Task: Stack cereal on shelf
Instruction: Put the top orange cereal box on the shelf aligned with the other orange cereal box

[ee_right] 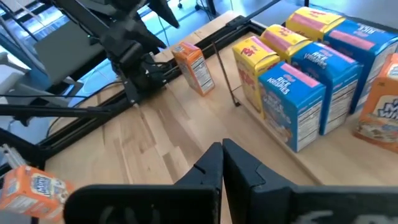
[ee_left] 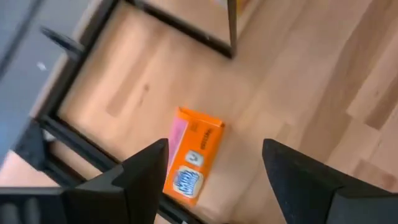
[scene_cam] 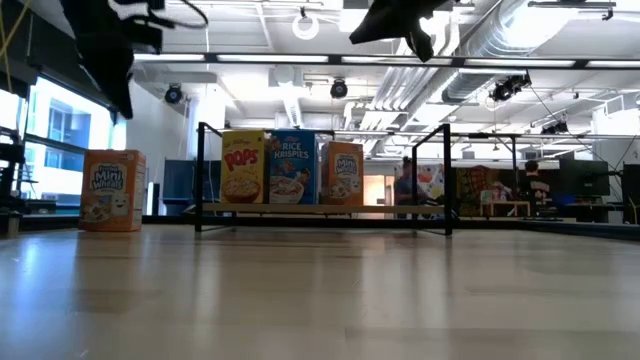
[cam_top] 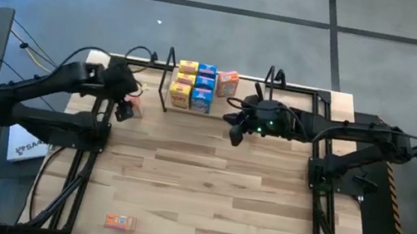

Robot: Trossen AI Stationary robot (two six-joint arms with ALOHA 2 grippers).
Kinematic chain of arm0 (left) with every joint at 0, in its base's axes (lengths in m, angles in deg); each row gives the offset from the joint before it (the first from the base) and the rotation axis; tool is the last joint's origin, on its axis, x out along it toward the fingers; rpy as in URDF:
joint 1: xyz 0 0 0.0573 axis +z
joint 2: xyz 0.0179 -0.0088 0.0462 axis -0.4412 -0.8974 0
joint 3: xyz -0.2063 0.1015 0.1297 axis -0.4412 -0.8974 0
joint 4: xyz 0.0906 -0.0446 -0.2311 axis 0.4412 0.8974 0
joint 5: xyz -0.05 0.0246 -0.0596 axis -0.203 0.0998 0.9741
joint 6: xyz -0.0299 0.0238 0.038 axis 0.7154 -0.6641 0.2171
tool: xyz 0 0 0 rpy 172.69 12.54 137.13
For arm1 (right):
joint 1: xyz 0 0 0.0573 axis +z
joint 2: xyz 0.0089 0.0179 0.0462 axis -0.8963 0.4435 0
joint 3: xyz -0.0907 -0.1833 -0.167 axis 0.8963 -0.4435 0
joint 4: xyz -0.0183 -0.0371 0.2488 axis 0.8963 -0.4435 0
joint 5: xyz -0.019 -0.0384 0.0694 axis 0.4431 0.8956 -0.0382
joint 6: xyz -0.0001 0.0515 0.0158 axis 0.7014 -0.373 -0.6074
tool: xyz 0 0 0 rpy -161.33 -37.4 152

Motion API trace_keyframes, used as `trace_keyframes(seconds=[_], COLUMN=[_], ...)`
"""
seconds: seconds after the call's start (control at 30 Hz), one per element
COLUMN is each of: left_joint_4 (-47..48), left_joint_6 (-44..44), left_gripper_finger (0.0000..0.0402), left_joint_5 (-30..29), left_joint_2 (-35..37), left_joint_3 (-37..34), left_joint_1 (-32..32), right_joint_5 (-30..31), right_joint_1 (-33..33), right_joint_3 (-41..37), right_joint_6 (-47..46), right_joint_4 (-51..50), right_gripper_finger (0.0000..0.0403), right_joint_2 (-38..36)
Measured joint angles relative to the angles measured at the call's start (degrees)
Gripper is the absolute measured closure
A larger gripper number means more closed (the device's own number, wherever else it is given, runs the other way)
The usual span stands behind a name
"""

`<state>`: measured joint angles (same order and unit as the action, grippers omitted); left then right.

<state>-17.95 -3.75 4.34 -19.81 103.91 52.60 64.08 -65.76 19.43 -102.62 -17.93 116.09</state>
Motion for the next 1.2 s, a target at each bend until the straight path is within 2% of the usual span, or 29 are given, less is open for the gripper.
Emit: trace_keyframes(seconds=[0.2, 0.43, 0.7, 0.87, 1.2], left_joint_4=[0.69, 1.69, 1.86, 2.04, 1.87], left_joint_6=[-4.80, -9.25, -12.81, -16.61, -22.13], left_gripper_finger=[0.0149, 0.0149, 0.0149, 0.0149, 0.0149], left_joint_5=[6.51, 3.23, 2.58, 5.01, 5.20], left_joint_2=[-5.80, -9.27, -12.72, -14.56, -20.09], left_joint_3=[0.07, 0.07, 0.07, 0.07, 0.07], left_joint_1=[2.86, 7.09, 10.84, 12.19, 14.07], right_joint_5=[-0.02, -2.45, -2.75, -2.73, -2.71], right_joint_1=[0.63, 0.63, 0.63, 0.63, 0.63], right_joint_3=[0.00, 0.00, 0.00, 0.00, 0.00], right_joint_6=[0.39, 1.14, 1.55, 1.55, 1.55], right_joint_4=[-0.18, -0.28, -1.18, -1.30, -1.77], right_gripper_finger=[0.0403, 0.0403, 0.0403, 0.0403, 0.0403], right_joint_2=[0.02, 0.02, 0.04, 0.04, 0.07])
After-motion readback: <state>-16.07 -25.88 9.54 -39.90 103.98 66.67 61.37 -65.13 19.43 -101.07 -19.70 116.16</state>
